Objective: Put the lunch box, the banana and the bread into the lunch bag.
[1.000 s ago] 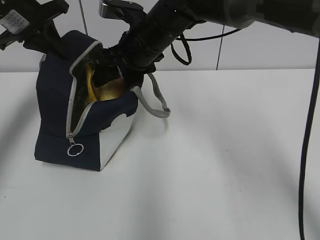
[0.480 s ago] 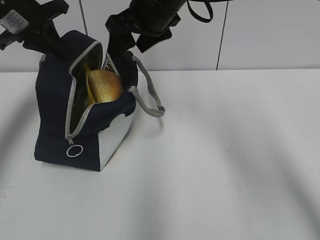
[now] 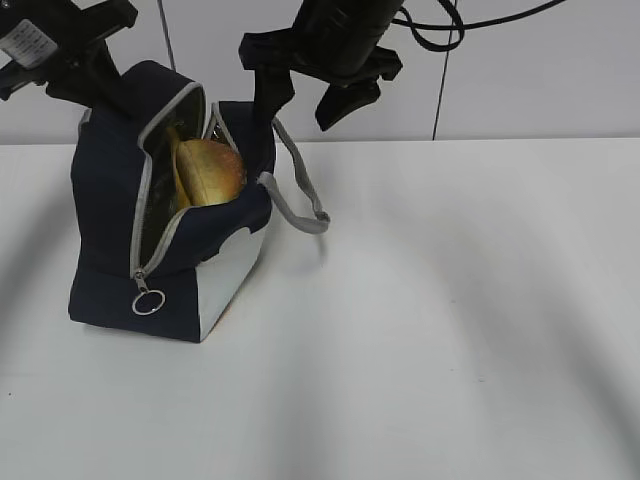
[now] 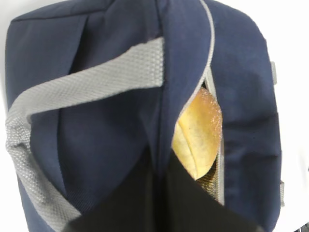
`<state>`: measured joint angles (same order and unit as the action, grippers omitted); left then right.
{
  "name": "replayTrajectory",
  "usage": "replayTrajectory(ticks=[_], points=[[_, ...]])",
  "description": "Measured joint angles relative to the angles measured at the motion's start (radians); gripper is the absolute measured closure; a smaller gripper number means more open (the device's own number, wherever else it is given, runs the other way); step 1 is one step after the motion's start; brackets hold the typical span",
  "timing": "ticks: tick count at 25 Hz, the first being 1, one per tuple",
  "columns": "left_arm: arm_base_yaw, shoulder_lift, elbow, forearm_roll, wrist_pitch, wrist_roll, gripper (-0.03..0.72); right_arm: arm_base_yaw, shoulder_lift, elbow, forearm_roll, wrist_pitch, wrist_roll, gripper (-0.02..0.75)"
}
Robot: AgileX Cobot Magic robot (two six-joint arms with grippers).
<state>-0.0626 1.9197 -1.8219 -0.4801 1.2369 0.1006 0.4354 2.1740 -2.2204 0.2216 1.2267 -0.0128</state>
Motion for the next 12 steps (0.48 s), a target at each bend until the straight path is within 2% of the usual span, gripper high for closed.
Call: replayTrajectory(ticks=[3,6,9,12], points=[[0.0,0.0,0.0,0.0,0.0,0.0,0.691,0.0,0.017,0.0,0.046,-0.007,0.013,0.162],[0.0,0.0,0.0,0.0,0.0,0.0,0.691,0.0,0.053,0.0,0.092,-0.021,0.02,0.223],[0.0,0.0,0.0,0.0,0.0,0.0,0.691,0.0,0.081,0.0,0.117,-0.046,0.022,0.318],[0.0,0.0,0.0,0.0,0.0,0.0,0.691,0.0,0.098,0.0,0.125,-0.069,0.026,0.449]])
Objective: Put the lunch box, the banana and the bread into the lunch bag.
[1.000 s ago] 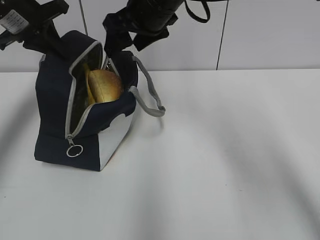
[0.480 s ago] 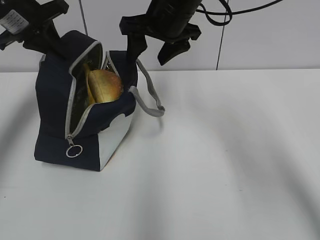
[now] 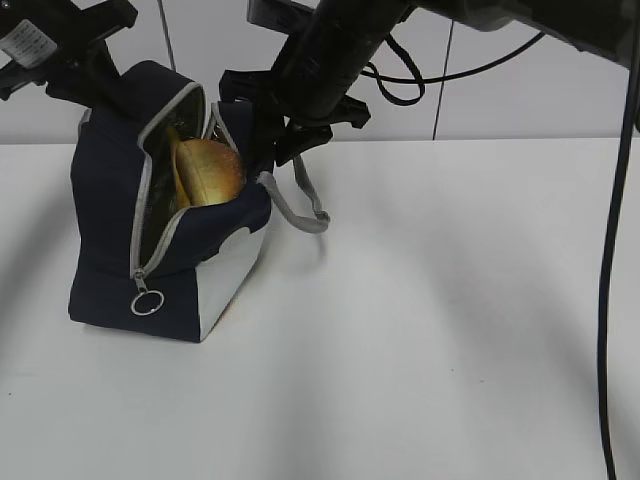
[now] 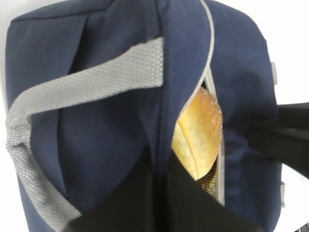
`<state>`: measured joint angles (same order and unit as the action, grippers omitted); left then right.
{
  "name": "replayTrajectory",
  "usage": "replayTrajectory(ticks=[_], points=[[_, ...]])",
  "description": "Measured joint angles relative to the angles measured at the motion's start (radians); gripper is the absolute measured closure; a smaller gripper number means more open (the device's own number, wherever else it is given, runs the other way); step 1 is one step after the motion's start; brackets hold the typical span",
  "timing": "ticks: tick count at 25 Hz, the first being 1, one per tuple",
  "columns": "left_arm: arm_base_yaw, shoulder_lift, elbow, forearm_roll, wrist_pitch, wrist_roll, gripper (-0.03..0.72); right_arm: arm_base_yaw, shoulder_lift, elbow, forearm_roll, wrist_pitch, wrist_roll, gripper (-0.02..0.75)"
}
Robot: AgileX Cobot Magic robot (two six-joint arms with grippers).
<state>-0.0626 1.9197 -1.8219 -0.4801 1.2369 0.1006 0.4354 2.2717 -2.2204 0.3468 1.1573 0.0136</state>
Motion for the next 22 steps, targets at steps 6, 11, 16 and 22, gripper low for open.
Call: replayTrajectory(ticks=[6,11,16,22], points=[[0.0,0.0,0.0,0.0,0.0,0.0,0.691,0.0,0.004,0.0,0.004,-0.014,-0.003,0.717],[0.0,0.0,0.0,0.0,0.0,0.0,0.691,0.0,0.004,0.0,0.004,-0.014,-0.027,0.743],[0.0,0.0,0.0,-0.005,0.0,0.0,0.691,0.0,-0.001,-0.01,-0.006,0.015,-0.055,0.745],[-0.001,-0.004,0.0,-0.059,0.0,0.0,0.691,0.0,-0.045,-0.07,-0.064,0.092,-0.061,0.746]])
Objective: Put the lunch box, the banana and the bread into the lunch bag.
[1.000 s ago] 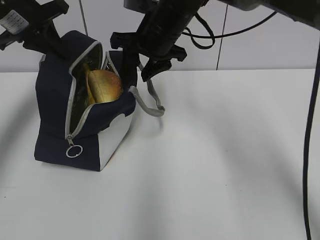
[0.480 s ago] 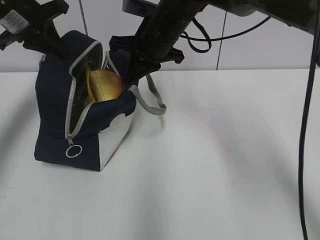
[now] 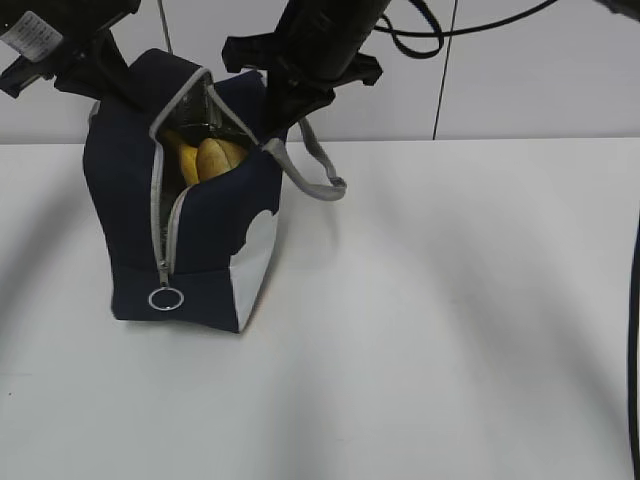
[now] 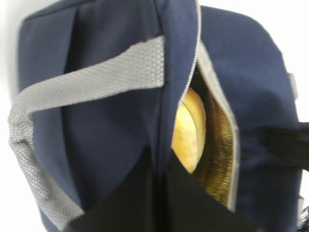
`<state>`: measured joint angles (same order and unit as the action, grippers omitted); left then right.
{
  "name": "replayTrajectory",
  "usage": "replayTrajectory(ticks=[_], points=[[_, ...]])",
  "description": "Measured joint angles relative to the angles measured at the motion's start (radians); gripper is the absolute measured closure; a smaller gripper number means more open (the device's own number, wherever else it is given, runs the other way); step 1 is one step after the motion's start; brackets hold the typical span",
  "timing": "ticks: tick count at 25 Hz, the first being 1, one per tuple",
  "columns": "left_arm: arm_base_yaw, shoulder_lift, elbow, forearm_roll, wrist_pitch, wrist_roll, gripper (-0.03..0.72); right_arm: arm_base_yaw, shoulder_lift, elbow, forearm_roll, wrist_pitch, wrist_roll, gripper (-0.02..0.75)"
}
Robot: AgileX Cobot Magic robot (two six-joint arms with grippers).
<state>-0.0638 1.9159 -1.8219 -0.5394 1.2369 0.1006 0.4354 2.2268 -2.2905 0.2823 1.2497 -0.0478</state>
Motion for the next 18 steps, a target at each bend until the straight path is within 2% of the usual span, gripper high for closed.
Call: replayTrajectory(ticks=[4,11,14,18], points=[[-0.026,-0.009,0.0,-0.025,-0.001,0.0,0.691,0.0,-0.062,0.0,-0.061,0.019,0.0,0.747],[-0.117,-0.01,0.0,-0.084,-0.054,0.0,0.691,-0.014,-0.125,-0.001,-0.174,0.037,0.03,0.749],[-0.146,-0.01,0.0,-0.088,-0.101,0.0,0.691,-0.033,-0.129,-0.001,-0.186,0.037,0.048,0.749],[-0.151,-0.009,0.0,-0.099,-0.159,0.0,0.691,-0.07,-0.129,-0.001,-0.19,0.037,0.062,0.75]])
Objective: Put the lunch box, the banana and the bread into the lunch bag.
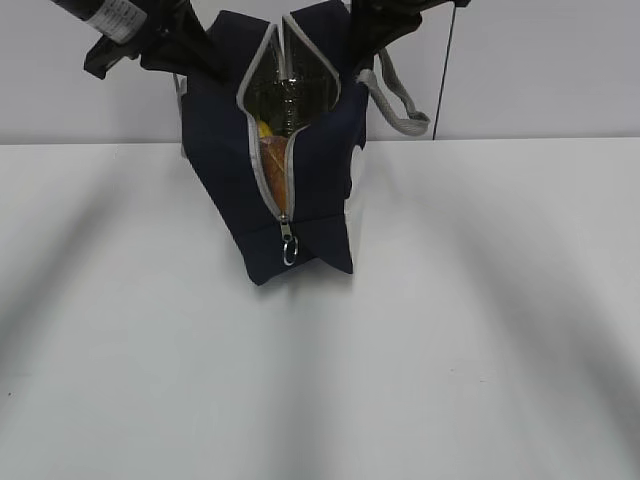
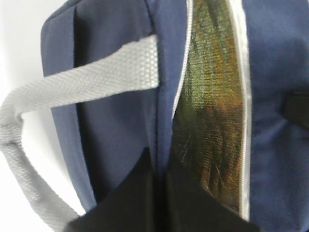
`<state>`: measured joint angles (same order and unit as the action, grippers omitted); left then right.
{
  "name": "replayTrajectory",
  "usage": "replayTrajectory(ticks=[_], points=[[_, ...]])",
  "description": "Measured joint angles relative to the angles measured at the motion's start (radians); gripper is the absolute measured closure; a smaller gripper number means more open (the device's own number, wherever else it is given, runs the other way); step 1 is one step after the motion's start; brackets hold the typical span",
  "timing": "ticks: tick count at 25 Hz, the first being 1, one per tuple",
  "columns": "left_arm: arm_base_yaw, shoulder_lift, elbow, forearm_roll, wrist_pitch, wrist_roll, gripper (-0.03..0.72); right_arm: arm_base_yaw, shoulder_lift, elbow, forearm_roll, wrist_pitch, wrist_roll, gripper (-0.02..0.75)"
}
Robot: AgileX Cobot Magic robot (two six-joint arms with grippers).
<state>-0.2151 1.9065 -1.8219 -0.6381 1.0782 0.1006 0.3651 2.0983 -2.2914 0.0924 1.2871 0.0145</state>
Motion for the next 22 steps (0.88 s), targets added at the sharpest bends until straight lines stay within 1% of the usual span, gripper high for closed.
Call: replayTrajectory(ticks=[3,13,19,22], points=[[0.0,0.017,0.0,-0.015,-0.033,0.0,0.691,-0.019,0.0,0.0,0.0,0.0,0.002,0.75],[0.0,0.104,0.0,-0.041,-0.069,0.0,0.691,-0.018,0.049,0.004,0.003,-0.013,0.004,0.75],[0.0,0.124,0.0,-0.054,-0.099,0.0,0.691,-0.018,0.053,0.025,-0.068,-0.013,0.004,0.748],[0.0,0.126,0.0,-0.054,-0.112,0.0,0.669,-0.02,0.053,0.028,-0.078,-0.013,0.004,0.729]])
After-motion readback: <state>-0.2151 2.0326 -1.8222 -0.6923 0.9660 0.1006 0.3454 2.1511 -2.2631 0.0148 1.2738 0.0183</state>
